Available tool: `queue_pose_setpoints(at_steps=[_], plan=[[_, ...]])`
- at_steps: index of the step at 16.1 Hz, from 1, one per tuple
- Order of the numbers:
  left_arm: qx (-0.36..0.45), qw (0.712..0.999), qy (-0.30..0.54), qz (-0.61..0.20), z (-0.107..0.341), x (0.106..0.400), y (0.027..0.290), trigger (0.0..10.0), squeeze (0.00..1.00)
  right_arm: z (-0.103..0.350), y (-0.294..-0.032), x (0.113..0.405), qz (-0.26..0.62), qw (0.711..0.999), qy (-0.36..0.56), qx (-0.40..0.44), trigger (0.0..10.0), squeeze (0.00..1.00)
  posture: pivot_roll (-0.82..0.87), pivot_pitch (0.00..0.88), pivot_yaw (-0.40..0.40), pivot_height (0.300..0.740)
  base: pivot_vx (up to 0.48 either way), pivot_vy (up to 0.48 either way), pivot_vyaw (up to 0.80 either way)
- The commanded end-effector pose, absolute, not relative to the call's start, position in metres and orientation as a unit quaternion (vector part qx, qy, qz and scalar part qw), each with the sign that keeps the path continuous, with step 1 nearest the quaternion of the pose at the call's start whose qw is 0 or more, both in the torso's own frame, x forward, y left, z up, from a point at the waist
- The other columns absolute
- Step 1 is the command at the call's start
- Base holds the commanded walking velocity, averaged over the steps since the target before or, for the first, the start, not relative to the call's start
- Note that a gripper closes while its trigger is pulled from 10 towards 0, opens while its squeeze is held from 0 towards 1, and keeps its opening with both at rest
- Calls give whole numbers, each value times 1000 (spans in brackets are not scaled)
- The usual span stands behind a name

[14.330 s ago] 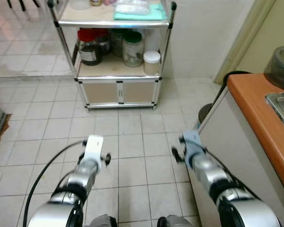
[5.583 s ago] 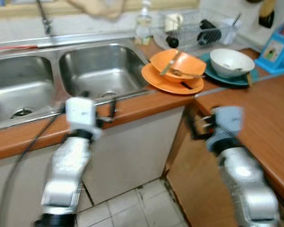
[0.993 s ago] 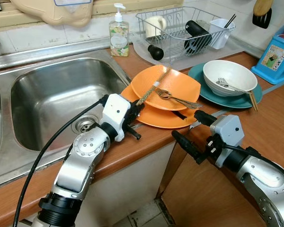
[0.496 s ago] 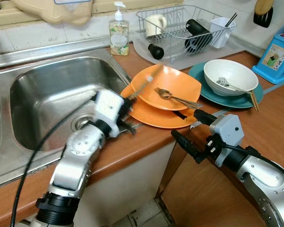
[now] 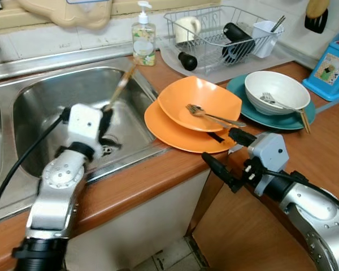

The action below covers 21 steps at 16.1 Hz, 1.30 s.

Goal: Kitchen organization

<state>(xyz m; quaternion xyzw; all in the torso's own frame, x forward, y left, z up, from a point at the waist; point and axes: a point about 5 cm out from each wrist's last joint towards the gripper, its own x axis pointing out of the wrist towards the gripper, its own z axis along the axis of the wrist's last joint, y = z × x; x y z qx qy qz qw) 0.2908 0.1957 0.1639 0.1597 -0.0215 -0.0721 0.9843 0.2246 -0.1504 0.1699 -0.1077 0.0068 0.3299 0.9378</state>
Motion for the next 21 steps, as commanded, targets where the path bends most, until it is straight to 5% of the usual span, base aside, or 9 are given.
queue_pose_setpoints(at_steps=[1,2,3,4,9,10,11,12,21], plan=[[185,982,21,-42,155,296,207,10000,0,172,-151,226,328,937,5,-117,10000,0,-147,0,-18,740,0,0,0],[189,981,34,-38,152,297,209,10000,0,172,-151,226,328,937,5,-116,10000,0,-147,0,-18,740,0,0,0],[205,977,55,-38,147,300,214,10000,145,172,-150,226,329,937,3,-115,10000,0,-151,0,-15,740,0,0,0],[214,973,80,-29,141,303,219,10000,1000,173,-150,226,328,938,-1,-111,10000,0,-152,0,-13,740,0,0,0],[222,973,63,-29,144,310,221,10000,1000,187,-154,228,321,944,-29,-70,10000,0,-153,0,-12,740,0,0,0],[156,987,22,-43,155,309,215,10000,220,200,-155,230,316,946,-51,-42,10000,0,-153,0,-12,740,0,0,0],[131,990,-1,-59,161,306,210,10000,86,207,-156,231,309,949,-62,-26,10000,12,-160,0,-8,740,0,0,0],[120,990,-15,-78,164,303,204,10000,43,212,-161,234,292,954,-73,-14,10000,1000,-159,0,-9,740,0,0,0],[46,951,-41,-302,175,264,160,10000,0,208,-214,249,191,981,-38,4,10000,973,-153,0,-26,740,0,0,0]])
